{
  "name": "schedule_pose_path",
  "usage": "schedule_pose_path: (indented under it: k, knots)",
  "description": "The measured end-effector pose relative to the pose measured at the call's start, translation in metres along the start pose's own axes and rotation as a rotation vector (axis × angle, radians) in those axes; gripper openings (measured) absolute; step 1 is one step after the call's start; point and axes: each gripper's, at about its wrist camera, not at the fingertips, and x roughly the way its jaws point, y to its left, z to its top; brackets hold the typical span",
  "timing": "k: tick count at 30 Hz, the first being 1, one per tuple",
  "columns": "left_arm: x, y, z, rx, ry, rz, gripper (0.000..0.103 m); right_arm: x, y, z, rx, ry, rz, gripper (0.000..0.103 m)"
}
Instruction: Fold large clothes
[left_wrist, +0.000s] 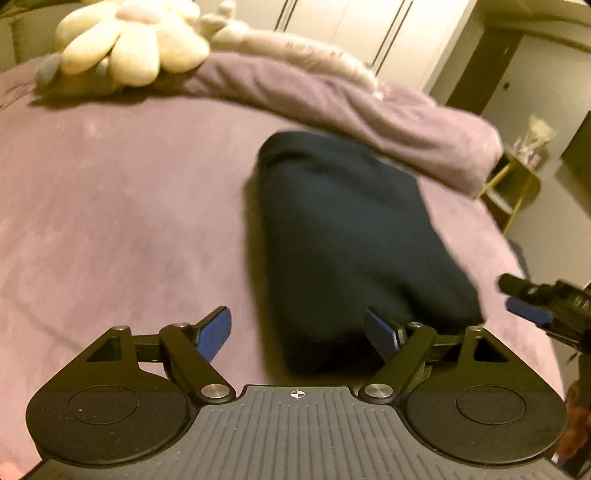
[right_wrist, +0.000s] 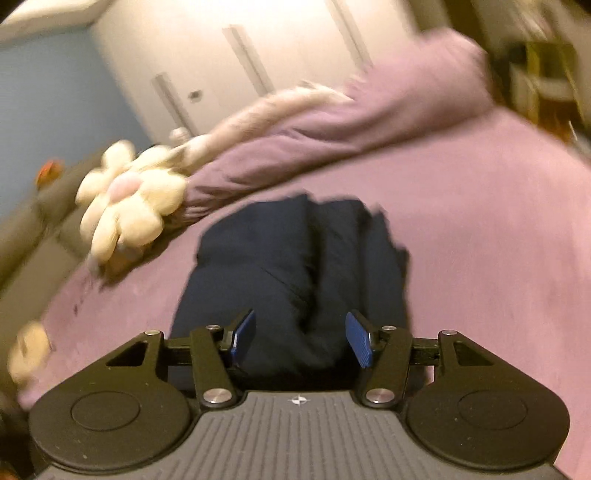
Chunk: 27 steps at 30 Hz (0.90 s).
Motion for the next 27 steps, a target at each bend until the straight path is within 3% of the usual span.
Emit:
schedule_pose_path:
  k: [2, 4, 5, 8, 10, 14, 21, 24, 25, 27]
  knots:
    - [0.013, -0.009, 0.006, -0.013, -0.013, 0.003, 0.084, 0.014, 0.023, 0.004, -0.104, -0.004, -0.008, 0.035]
    - [0.029, -0.017, 0.006, -0.001, 0.008, 0.012, 0.084, 0.034, 0.031, 0.000, -0.142, 0.050, -0.014, 0.025]
    - [0.040, -0.020, 0.005, 0.015, 0.034, 0.031, 0.083, 0.047, 0.032, -0.005, -0.164, 0.090, -0.057, 0.023]
    - [0.067, -0.023, -0.003, 0.015, 0.101, 0.056, 0.087, 0.075, 0.029, -0.025, -0.240, 0.169, -0.160, 0.022]
    - [0.073, -0.021, -0.005, 0.006, 0.107, 0.056, 0.090, 0.078, 0.021, -0.031, -0.251, 0.172, -0.159, 0.022]
    - [0.080, -0.029, -0.010, 0.085, 0.078, 0.095, 0.096, 0.086, 0.016, -0.026, -0.237, 0.195, -0.145, 0.022]
    - [0.081, -0.026, -0.008, 0.067, 0.107, 0.092, 0.099, 0.085, 0.026, -0.033, -0.289, 0.170, -0.158, 0.023]
    - [0.074, -0.028, -0.009, 0.079, 0.114, 0.105, 0.099, 0.074, 0.022, -0.033, -0.271, 0.157, -0.139, 0.027]
    - [0.071, -0.029, -0.009, 0.082, 0.118, 0.109, 0.098, 0.070, 0.019, -0.033, -0.254, 0.156, -0.137, 0.042]
    - [0.066, -0.031, -0.012, 0.085, 0.119, 0.125, 0.099, 0.064, 0.011, -0.035, -0.223, 0.163, -0.165, 0.059]
